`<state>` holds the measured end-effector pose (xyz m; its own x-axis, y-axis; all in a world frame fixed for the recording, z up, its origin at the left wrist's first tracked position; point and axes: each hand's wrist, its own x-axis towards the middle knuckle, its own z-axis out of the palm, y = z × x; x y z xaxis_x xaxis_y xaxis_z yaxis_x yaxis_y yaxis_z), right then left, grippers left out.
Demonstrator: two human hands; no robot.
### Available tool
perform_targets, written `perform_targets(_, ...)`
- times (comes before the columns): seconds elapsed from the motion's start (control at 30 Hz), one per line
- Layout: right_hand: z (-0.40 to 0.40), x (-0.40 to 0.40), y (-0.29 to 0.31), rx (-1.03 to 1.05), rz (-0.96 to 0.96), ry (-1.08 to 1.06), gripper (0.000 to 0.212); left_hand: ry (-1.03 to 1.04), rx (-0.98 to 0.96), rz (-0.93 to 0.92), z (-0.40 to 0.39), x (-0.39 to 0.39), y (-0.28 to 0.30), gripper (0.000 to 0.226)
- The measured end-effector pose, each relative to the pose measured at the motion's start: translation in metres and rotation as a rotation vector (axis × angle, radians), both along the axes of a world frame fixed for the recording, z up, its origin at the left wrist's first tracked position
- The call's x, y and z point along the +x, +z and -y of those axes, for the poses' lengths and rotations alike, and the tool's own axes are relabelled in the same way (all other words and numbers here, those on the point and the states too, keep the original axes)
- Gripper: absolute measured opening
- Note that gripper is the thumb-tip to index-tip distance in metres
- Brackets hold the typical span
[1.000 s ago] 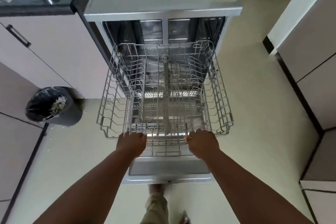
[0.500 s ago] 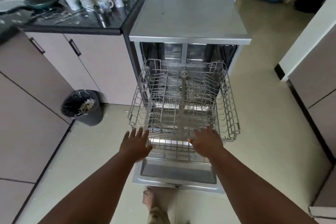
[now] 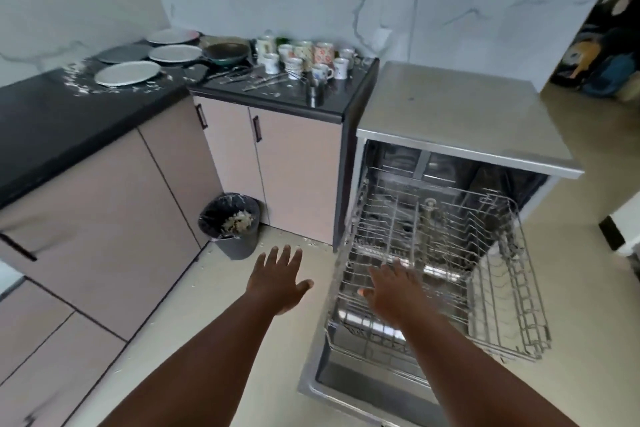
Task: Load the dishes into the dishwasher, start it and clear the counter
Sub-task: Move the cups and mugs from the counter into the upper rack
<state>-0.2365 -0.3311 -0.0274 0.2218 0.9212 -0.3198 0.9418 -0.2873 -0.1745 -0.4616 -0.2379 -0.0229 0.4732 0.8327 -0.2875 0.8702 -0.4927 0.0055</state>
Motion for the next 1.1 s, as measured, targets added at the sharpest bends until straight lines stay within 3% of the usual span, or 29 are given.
perform_targets(0.23, -0.098, -0.117, 0.005, -0.002, 0.055, 0.036, 0.067, 0.068, -0.013, 0.033, -0.075, -0.124, 0.009, 0.078)
perform_targets(0.43, -0.179, -0.189, 0.032, 0.141, 0.006, 0.069, 0.065, 0.128, 0.042, 0.05, -0.155, -0.191, 0.031, 0.079)
perform_targets(0.73, -0.253, -0.161, 0.029, 0.136, 0.046, 0.017, 0.071, 0.073, 0.092, 0.198, -0.252, -0.142, 0.032, 0.078)
perform_targets(0.97, -0.35, -0.092, 0.011, 0.113, 0.035, -0.059, 0.073, -0.052, 0.07, 0.047, -0.347, -0.079, 0.023, 0.079)
perform_targets(1.1, -0.419, -0.051, 0.034, 0.146, 0.035, -0.068, 0.074, 0.002, 0.062, 0.021, -0.411, -0.051, 0.041, 0.078)
